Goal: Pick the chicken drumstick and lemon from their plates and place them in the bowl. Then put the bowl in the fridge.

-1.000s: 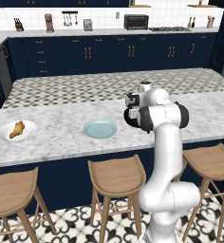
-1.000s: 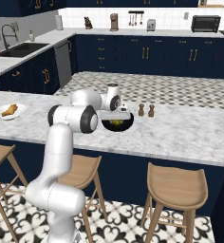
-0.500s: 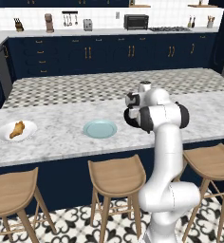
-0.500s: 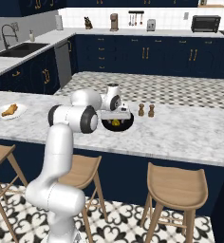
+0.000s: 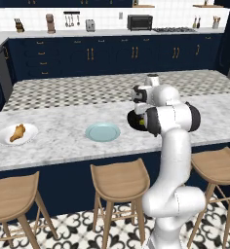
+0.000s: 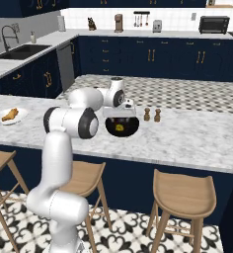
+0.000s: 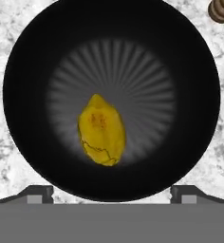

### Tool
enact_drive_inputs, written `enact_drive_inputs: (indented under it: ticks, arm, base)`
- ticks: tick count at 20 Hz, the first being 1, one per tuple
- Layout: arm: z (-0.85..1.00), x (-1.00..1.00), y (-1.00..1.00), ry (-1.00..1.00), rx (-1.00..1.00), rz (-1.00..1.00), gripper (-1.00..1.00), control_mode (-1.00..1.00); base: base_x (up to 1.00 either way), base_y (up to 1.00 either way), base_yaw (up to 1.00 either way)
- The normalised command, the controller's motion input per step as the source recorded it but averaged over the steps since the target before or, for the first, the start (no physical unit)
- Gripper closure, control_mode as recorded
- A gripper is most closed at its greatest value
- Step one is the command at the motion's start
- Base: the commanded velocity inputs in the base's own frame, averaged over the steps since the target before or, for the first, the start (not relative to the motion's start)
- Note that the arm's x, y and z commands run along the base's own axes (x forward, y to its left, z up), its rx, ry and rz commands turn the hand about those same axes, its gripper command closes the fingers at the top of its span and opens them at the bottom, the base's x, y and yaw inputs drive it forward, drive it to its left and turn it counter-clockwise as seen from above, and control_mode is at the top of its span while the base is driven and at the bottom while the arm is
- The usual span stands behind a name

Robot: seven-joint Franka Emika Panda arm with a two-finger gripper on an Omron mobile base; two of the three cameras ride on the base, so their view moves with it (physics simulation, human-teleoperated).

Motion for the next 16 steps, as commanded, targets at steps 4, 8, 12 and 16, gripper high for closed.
enact_drive_inputs:
  ticks: [4, 8, 12, 16]
  arm:
    - [0.44, -0.94, 0.06, 0.0, 0.0, 0.0, -1.0, -1.0]
    - [0.33, -0.96, 0.38, 0.0, 0.0, -0.02, -1.0, -1.0]
    - [0.23, -1.0, 0.36, 0.0, 0.01, -0.07, -1.0, -1.0]
    - [0.37, -0.92, 0.22, 0.0, 0.05, -0.12, -1.0, -1.0]
  base:
    - [0.0, 0.0, 0.0]
    - [0.0, 0.0, 0.0]
    - [0.0, 0.0, 0.0]
    - [0.0, 0.0, 0.0]
